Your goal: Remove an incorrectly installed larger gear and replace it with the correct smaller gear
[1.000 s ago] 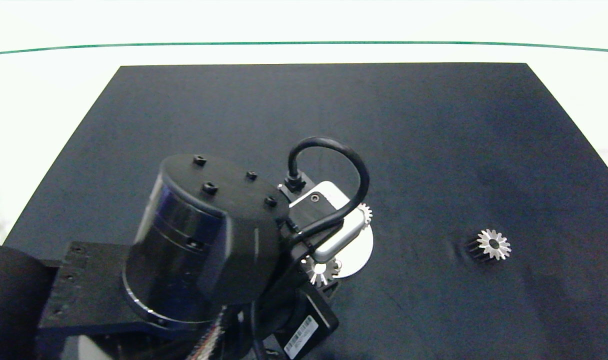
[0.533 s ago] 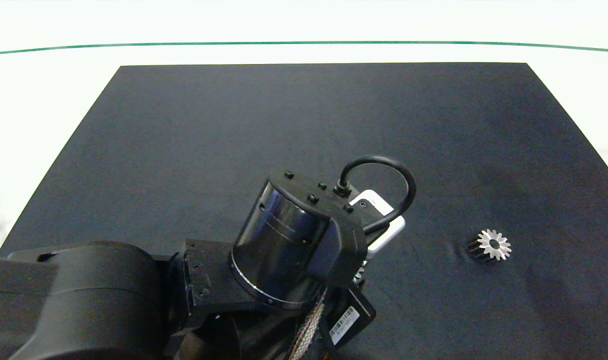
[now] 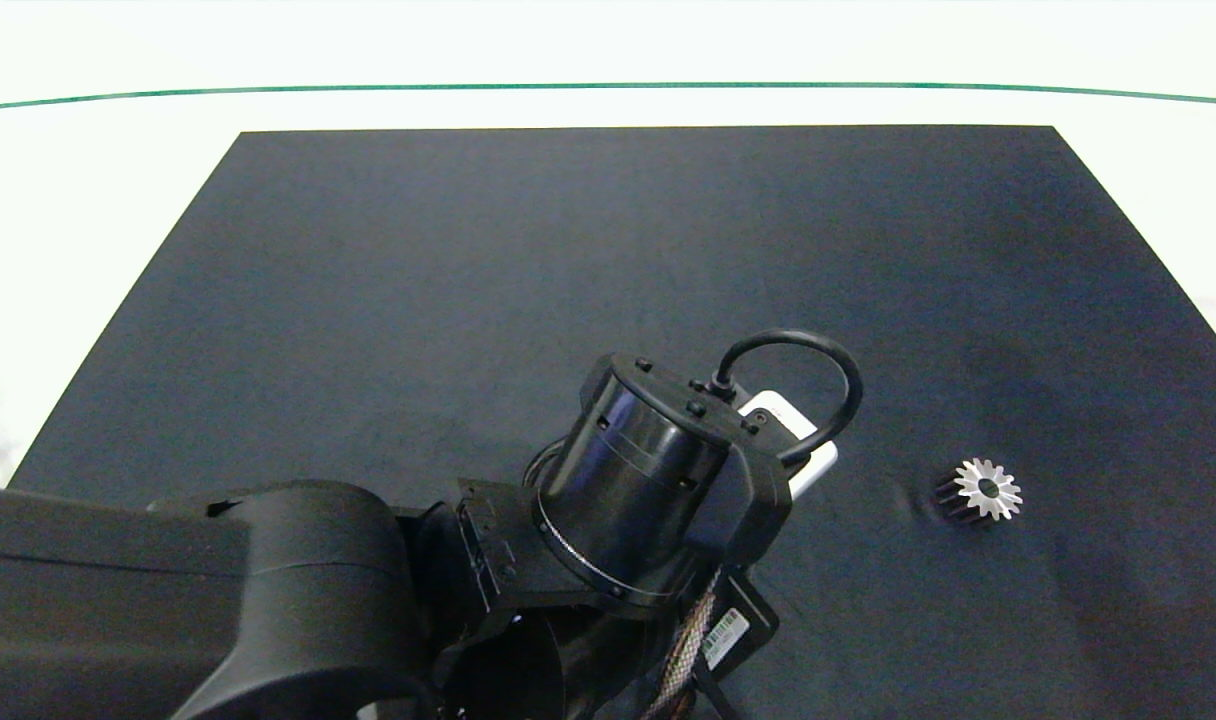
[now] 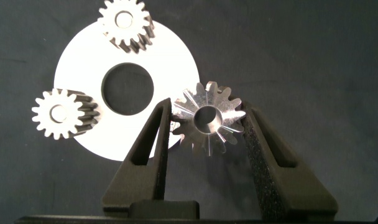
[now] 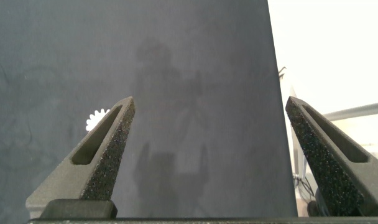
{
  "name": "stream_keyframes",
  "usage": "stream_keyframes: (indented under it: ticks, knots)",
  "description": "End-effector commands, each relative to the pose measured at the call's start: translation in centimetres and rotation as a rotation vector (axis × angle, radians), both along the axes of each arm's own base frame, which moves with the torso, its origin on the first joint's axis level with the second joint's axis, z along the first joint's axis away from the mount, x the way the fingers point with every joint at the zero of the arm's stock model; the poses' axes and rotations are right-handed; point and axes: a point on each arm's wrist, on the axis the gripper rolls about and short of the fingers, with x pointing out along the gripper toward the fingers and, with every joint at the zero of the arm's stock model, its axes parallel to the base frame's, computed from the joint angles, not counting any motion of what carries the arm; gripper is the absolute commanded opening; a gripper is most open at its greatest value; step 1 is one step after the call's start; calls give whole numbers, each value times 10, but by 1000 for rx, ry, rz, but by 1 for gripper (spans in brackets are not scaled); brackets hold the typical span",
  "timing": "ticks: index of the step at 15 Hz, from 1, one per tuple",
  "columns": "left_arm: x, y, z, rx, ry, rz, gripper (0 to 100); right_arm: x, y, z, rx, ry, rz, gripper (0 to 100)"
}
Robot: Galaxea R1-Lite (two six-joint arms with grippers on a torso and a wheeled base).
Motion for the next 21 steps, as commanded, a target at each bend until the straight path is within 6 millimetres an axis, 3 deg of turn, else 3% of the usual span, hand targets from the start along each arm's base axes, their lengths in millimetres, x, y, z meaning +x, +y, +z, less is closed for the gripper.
stream_keyframes:
  ticks: [1, 21]
  knots:
    - [2, 0, -3, 10, 3, 7, 13, 2, 0, -6, 2, 26, 0, 100]
    - [19, 9, -20, 50, 21, 62, 13, -4, 0, -5, 15, 1, -1, 100]
